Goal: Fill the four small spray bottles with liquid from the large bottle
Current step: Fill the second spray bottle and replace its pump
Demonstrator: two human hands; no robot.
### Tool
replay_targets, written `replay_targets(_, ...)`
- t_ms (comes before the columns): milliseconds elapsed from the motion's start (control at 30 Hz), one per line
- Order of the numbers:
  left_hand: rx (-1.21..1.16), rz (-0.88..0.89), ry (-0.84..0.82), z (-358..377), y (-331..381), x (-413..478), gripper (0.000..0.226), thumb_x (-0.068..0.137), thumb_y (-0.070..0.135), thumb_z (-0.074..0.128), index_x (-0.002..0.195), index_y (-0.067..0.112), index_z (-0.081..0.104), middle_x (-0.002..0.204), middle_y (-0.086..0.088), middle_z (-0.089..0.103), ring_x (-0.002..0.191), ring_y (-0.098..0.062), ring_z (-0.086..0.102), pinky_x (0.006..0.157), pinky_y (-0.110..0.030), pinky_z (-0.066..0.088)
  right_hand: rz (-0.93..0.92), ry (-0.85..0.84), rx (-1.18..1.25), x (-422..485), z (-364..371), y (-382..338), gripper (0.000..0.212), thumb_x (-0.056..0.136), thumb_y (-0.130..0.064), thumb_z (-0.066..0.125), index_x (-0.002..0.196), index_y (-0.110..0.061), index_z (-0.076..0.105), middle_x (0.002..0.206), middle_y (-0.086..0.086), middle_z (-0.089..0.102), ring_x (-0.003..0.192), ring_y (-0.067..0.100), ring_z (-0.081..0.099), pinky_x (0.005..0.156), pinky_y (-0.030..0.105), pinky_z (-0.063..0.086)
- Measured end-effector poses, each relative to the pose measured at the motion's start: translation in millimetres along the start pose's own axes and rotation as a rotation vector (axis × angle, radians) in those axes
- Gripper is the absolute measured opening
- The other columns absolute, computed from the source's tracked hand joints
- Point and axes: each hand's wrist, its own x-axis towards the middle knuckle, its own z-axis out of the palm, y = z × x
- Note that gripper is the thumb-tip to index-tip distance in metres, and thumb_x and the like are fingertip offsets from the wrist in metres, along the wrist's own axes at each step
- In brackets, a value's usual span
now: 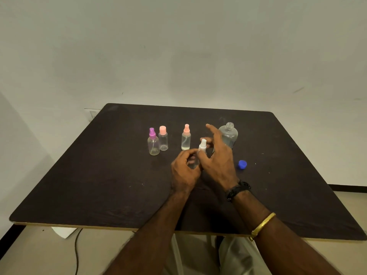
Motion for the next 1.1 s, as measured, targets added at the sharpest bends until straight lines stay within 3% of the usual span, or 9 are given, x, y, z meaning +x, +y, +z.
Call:
replay_targets(100,0.028,0.016,0.014,0,-2,0,0.029,0.082,0.01,0.081,0.109,0.014,0.073,0.102,0.006,0.072,0.09,-0.006,0.072,0.078,-0.029,0.063,0.019,0.016,-0.052,2,2,3,0.075,0.084,-0.034,0.079,0.149,-0.03,0.04,0.106,-0.012,0.058,0.088,0.0,0.058,0.073,0.014,0.049)
replay_targets(200,-0.003,0.009,0.019,1,-2,0,0.033,0.081,0.014,0.084,0.113,0.013,0.074,0.105,0.004,0.073,0.09,-0.007,0.073,0.079,-0.028,0.063,0.008,0.04,-0.068,2,3,5,0.065,0.086,-0.021,0.077,0.143,-0.027,0.047,0.093,-0.008,0.059,0.08,0.005,0.058,0.072,0.02,0.052)
replay_targets(333,-0.016,-0.003,0.016,1,-1,0,0.034,0.083,0.021,0.083,0.114,0.014,0.073,0.105,0.006,0.073,0.09,-0.006,0.073,0.078,-0.024,0.062,-0.024,0.049,-0.015,4,-1,0,0.064,0.087,-0.014,0.074,0.143,-0.029,0.047,0.101,-0.008,0.064,0.089,0.002,0.063,0.076,0.012,0.05)
replay_targets(600,0.033,-0.025,-0.009,-1,5,0,0.041,0.079,0.024,0.088,0.116,0.02,0.071,0.104,0.012,0.069,0.094,0.006,0.066,0.077,-0.009,0.053,-0.1,0.215,0.01,26,-16,-21,0.058,0.089,-0.017,0.073,0.142,-0.02,0.05,0.098,-0.014,0.06,0.088,0.007,0.064,0.077,0.031,0.06)
replay_targets(667,0.024,-0.043,-0.005,-1,6,-1,0.039,0.079,0.025,0.088,0.114,0.023,0.071,0.103,0.015,0.068,0.094,0.008,0.065,0.077,-0.009,0.053,-0.121,0.247,0.029,31,-19,-25,0.058,0.089,-0.019,0.074,0.141,-0.021,0.049,0.097,-0.017,0.059,0.088,0.005,0.065,0.079,0.029,0.059)
replay_targets(767,0.027,-0.059,-0.009,-1,6,0,0.039,0.08,0.026,0.088,0.114,0.024,0.071,0.106,0.011,0.071,0.097,0.007,0.065,0.078,-0.01,0.054,-0.109,0.284,0.075,36,-23,-30,0.057,0.09,-0.019,0.074,0.142,-0.023,0.049,0.102,-0.008,0.064,0.09,0.0,0.064,0.074,0.01,0.051)
replay_targets(833,0.04,-0.068,-0.02,-1,5,0,0.04,0.079,0.026,0.088,0.115,0.022,0.071,0.108,0.009,0.071,0.099,0.006,0.065,0.079,-0.01,0.055,-0.115,0.302,0.093,37,-24,-31,0.055,0.091,-0.018,0.073,0.14,-0.024,0.05,0.102,-0.006,0.065,0.09,0.0,0.064,0.071,0.006,0.049)
replay_targets(967,0.055,-0.089,-0.054,-1,5,-1,0.044,0.077,0.021,0.089,0.115,0.028,0.067,0.108,0.01,0.07,0.098,0.013,0.063,0.077,-0.009,0.054,-0.15,0.321,0.001,29,-20,-22,0.04,0.092,-0.014,0.069,0.131,-0.022,0.059,0.102,-0.006,0.069,0.09,0.008,0.066,0.074,0.019,0.055)
replay_targets(1100,0.023,-0.11,-0.049,-1,3,-1,0.045,0.077,0.021,0.09,0.115,0.027,0.068,0.107,0.011,0.071,0.097,0.009,0.066,0.081,-0.014,0.057,-0.129,0.318,-0.085,6,-12,-1,0.025,0.087,-0.008,0.073,0.112,-0.012,0.07,0.105,-0.002,0.07,0.092,0.006,0.064,0.078,0.02,0.057)
